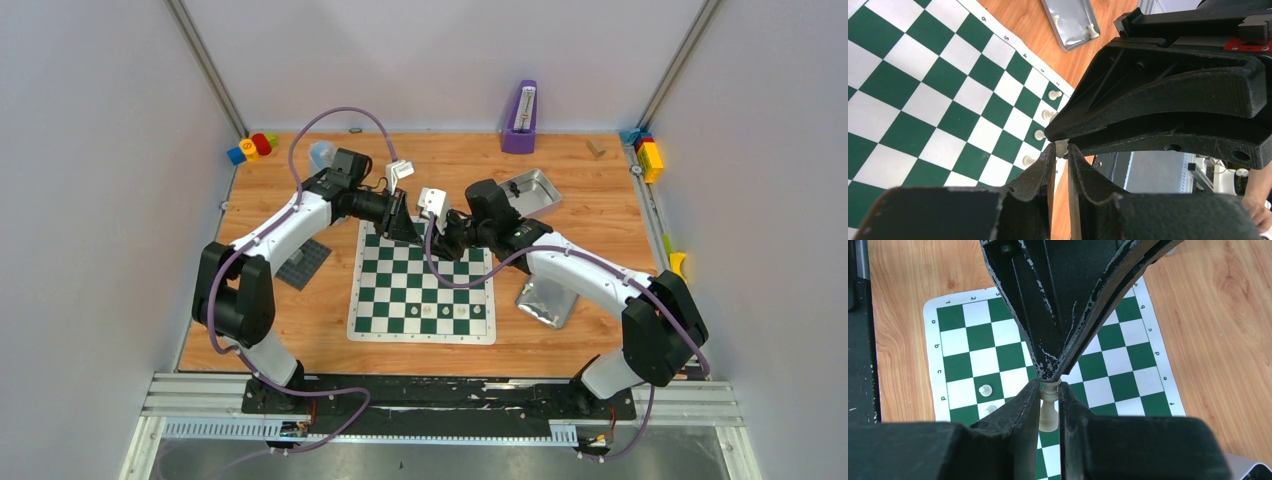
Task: Set up the chess pieces on the board
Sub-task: Place the chess piece on the chessboard.
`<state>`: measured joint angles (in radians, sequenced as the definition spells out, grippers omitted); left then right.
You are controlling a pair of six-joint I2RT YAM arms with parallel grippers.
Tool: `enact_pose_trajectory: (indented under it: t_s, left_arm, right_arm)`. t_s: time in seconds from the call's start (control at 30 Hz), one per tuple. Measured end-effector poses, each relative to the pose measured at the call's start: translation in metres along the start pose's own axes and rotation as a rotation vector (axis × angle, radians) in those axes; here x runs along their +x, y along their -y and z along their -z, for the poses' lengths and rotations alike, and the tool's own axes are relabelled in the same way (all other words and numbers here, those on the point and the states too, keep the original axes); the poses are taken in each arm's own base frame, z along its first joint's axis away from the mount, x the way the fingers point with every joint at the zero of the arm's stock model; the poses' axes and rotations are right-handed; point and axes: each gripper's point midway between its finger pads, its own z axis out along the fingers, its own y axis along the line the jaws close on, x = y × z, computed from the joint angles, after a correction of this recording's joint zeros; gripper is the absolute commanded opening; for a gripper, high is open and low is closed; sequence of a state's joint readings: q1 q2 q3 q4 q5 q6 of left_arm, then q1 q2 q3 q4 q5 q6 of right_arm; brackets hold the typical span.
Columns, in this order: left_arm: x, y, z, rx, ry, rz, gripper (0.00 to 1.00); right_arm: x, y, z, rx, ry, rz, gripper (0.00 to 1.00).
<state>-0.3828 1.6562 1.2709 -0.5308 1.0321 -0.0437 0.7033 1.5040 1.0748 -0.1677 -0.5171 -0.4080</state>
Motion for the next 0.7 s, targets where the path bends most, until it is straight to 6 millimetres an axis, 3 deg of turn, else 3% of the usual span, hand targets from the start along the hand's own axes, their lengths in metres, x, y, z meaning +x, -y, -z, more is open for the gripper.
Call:
enact_pose_trajectory:
  t_s: [0.13,0.17,0.23,0.4,0.57,0.7]
  left_arm:
    - [0.0002,-0.0012,-0.0003,-0.005,-0.001,-0.001,0.1]
    - [0.0002,-0.0012,-0.0003,-0.005,-0.001,-0.001,0.03]
    - [0.0002,-0.0013,-0.0003,-0.005,-0.001,-0.004,0.0]
    - [0.0006,-0.0008,-0.0009,-0.004,-0.003,-0.007,0.0]
    - [0.002,0.0001,-0.0015,-0.013,-0.009,-0.018,0.0]
    - [0.0017,0.0021,0.0034,-0.038,-0.008,-0.056,0.0]
  right_arm:
    - [0.0003,-0.0001,0.0,0.0,-0.001,-0.001,0.04]
    - [0.0003,-0.0001,0.0,0.0,-0.001,-0.001,0.07]
    - [0.0008,0.0002,0.0002,0.001,-0.003,-0.003,0.15]
    - [0.0017,0.0011,0.0006,0.008,-0.007,-0.018,0.4]
    - [0.0021,0.0056,0.0019,0.021,-0.005,-0.021,0.53]
    - [0.0027,0.0082,0.0039,0.026,-0.005,-0.025,0.57]
